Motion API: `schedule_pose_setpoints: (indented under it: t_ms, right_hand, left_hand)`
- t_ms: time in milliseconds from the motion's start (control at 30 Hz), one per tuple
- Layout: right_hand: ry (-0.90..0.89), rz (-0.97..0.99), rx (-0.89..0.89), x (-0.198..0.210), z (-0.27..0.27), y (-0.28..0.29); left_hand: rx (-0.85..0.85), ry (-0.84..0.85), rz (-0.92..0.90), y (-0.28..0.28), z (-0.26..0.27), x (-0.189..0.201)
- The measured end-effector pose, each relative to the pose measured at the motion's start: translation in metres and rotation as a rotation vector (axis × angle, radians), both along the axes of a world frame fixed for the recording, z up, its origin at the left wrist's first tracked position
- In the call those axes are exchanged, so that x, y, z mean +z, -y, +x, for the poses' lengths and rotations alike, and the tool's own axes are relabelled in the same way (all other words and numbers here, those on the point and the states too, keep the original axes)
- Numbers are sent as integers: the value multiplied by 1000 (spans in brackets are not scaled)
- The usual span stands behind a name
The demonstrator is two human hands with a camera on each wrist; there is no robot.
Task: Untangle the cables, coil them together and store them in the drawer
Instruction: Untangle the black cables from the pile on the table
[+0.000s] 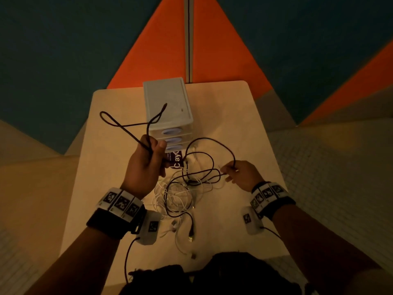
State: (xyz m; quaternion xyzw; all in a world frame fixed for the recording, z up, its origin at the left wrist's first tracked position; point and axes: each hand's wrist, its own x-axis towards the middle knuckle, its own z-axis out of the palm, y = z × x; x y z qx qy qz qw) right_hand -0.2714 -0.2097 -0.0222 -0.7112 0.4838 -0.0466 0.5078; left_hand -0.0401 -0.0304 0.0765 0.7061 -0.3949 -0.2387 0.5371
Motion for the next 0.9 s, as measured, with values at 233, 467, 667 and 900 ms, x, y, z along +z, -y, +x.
schedule_pose_setpoints:
  t_ms: [233, 467, 667, 900]
  right_hand:
    - [326, -126, -7, 78, 18, 17]
    - [497, -106, 127, 132, 38, 9]
    - [558, -77, 295, 157, 52, -6]
    - [560, -61, 236, 148, 49, -6]
  left_hand:
    - [-4, 168, -26, 0, 9, -8]
    - [-137, 61, -40, 18, -12, 13]
    - [-217, 190, 67, 40, -34, 17]
    - [-243, 274, 70, 43, -37, 12]
